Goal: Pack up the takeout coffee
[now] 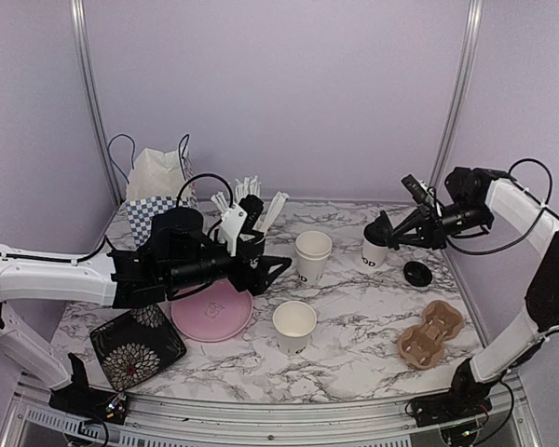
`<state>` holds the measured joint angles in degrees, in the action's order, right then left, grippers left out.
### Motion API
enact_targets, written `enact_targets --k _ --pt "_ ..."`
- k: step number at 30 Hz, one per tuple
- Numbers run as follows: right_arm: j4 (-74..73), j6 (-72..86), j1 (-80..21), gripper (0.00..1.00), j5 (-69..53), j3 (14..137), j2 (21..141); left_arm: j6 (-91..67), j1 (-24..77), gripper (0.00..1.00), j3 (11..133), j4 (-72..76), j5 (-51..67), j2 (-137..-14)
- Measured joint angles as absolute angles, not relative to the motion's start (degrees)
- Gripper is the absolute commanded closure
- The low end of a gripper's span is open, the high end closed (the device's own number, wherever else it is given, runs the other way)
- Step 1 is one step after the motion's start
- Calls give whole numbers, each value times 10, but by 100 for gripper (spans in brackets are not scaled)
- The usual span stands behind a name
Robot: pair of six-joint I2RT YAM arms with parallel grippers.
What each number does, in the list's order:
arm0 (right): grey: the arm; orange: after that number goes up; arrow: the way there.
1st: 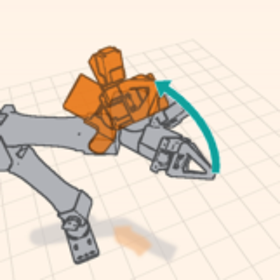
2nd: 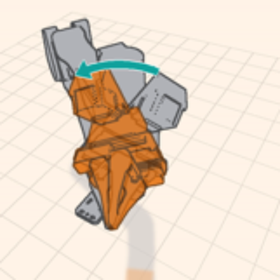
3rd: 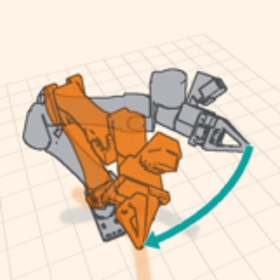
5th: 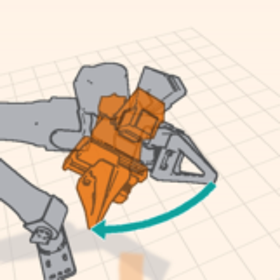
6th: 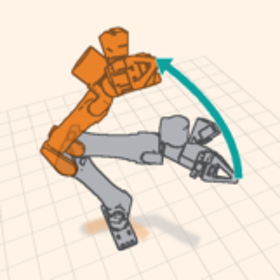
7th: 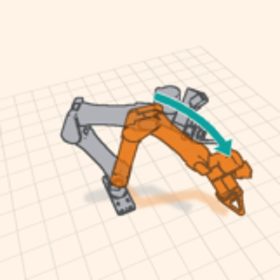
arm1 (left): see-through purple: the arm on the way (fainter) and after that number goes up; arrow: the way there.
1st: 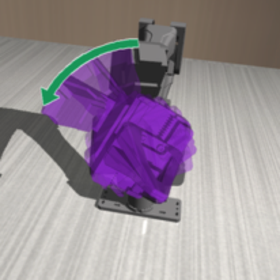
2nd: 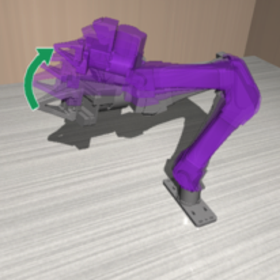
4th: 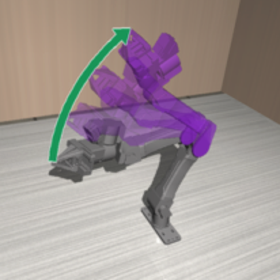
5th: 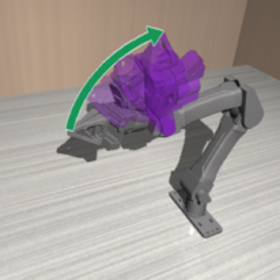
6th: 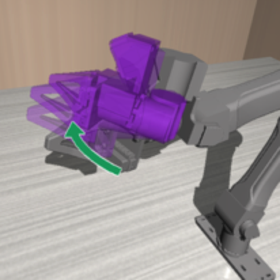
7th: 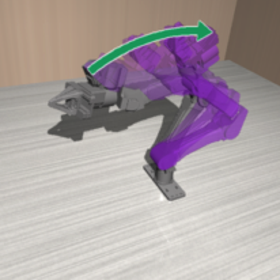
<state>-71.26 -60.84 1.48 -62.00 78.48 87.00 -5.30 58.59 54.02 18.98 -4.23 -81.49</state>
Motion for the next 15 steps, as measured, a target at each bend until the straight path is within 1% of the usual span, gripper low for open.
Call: enact_targets --k 4,7,10,15 --pt "-747 -631 -99 88 -687 804 867 30 616 9 512 329 18 -828" --pt "-761 -633 -178 88 -733 833 871 74 631 9 509 424 29 -852" --pt "-770 -630 -204 89 -773 861 874 118 647 8 498 516 19 -879" --pt "-773 -625 -222 89 -804 873 886 162 663 8 493 608 -8 -916"
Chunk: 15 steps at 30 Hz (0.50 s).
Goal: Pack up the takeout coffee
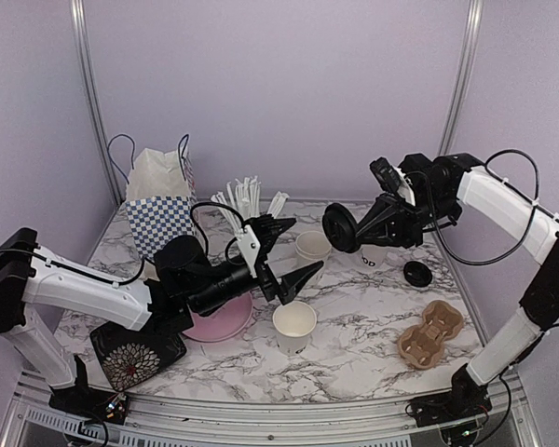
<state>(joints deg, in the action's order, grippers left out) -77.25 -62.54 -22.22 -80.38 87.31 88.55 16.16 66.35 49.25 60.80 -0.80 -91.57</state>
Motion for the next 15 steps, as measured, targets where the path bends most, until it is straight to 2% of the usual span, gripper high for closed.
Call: enact_targets --k 15 --pt "-775 -616 -251 88 -812 873 894 199 681 8 552 679 -47 -997"
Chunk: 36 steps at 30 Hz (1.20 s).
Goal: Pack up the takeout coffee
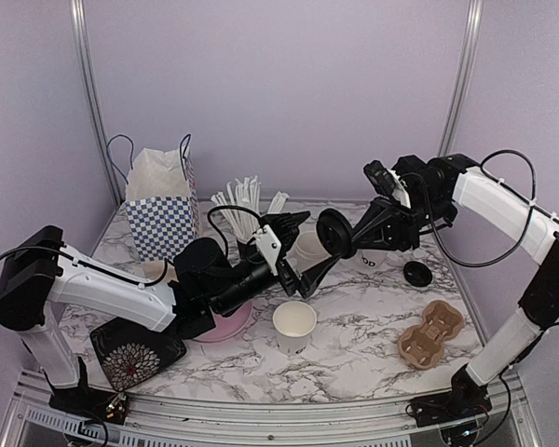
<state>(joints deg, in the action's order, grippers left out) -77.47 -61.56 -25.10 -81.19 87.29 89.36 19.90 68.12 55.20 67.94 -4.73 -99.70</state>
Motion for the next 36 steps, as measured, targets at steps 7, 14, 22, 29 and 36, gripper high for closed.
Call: enact_targets --k 7,14,22,29,36 --pt "-775 -615 -252 88 -816 873 894 194 682 12 574 684 -48 -1018" --pt "-775 -615 -253 89 -816 873 894 187 682 10 582 683 -45 -1034" --pt "-775 -615 -253 89 -820 872 894 180 682 19 600 683 -50 -1043" --pt "-775 -615 -253 86 -821 871 894 167 683 29 608 683 -50 -1053" --pt "-774 -610 -254 62 -804 871 894 151 682 30 604 676 -55 -1048"
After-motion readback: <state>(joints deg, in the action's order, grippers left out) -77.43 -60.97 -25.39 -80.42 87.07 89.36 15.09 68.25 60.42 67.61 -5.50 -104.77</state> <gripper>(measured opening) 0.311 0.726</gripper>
